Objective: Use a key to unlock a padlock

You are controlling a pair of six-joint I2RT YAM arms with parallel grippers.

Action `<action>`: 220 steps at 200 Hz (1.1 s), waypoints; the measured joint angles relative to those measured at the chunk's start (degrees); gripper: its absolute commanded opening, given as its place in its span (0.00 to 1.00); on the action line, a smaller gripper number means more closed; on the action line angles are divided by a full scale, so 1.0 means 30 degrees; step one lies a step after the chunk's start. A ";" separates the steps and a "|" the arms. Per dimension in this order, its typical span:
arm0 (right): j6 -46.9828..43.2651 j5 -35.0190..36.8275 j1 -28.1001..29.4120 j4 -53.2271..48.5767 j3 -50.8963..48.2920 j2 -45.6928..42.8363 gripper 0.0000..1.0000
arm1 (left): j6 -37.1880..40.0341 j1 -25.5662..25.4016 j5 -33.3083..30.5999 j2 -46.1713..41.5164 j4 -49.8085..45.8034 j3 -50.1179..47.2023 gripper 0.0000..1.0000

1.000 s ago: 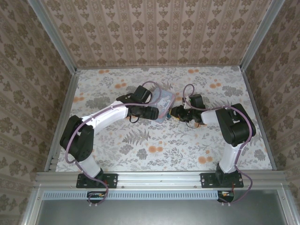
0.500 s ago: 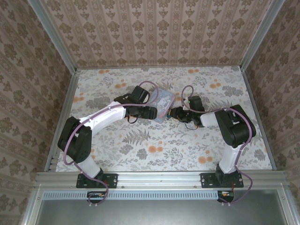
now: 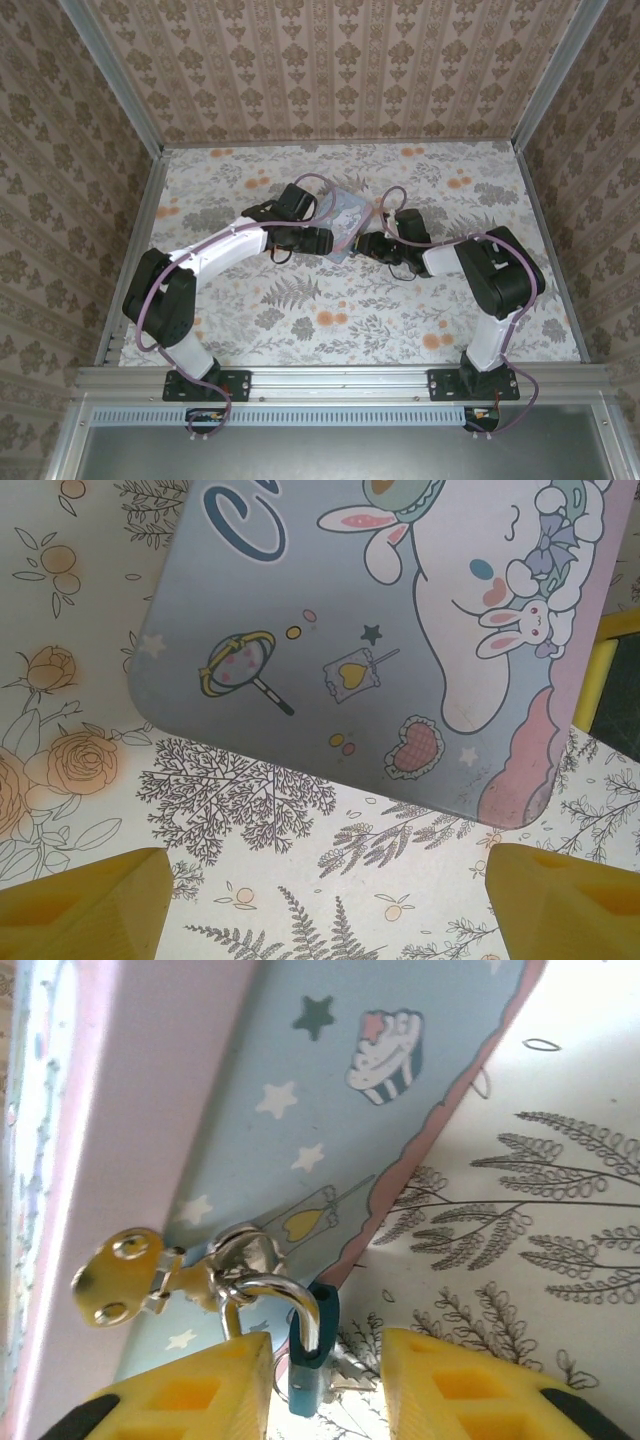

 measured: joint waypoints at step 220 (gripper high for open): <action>0.0503 0.1989 0.1508 0.1107 -0.1319 -0.0699 0.29 | -0.0051 0.0233 -0.0007 0.0000 0.0408 -0.0568 0.85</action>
